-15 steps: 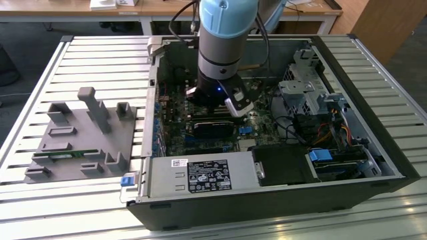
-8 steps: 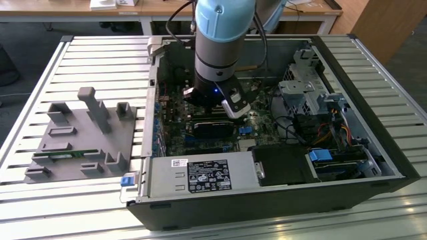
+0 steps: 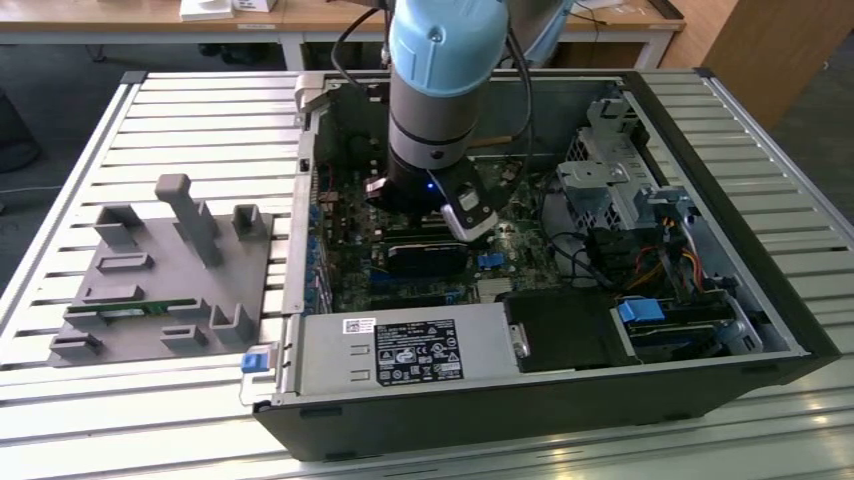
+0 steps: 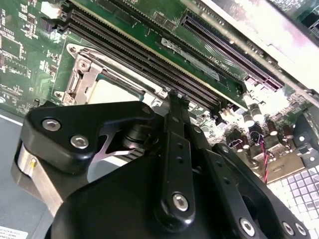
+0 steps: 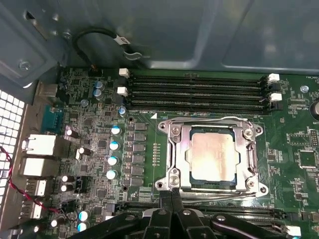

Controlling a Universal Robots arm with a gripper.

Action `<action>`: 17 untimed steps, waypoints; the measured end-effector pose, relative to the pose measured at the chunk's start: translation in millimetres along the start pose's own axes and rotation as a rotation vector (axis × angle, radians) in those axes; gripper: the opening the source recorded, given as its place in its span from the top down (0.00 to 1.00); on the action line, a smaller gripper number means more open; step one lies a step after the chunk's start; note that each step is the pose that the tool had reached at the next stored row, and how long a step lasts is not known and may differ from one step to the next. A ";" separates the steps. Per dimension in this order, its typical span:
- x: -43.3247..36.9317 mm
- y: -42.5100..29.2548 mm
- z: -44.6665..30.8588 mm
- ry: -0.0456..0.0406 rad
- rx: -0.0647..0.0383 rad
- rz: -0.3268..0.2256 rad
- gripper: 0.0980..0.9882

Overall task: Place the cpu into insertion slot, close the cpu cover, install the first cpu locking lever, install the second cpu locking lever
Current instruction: 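Install the second cpu locking lever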

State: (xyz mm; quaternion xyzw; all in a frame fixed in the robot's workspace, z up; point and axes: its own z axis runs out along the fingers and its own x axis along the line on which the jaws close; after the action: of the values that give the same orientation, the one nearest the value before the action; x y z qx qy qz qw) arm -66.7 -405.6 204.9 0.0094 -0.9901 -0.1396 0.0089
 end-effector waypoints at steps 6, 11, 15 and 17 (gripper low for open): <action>0.7 -3.9 3.0 -0.0003 -0.005 0.001 0.99; 3.2 -5.3 4.8 -0.0013 -0.029 0.003 0.99; 3.3 -6.0 7.3 -0.0021 -0.040 0.005 0.99; 3.3 -6.3 8.5 -0.0024 -0.045 0.006 0.99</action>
State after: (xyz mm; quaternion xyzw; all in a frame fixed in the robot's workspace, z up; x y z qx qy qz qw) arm -70.0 -409.4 195.1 0.0063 -0.9868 -0.1616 0.0083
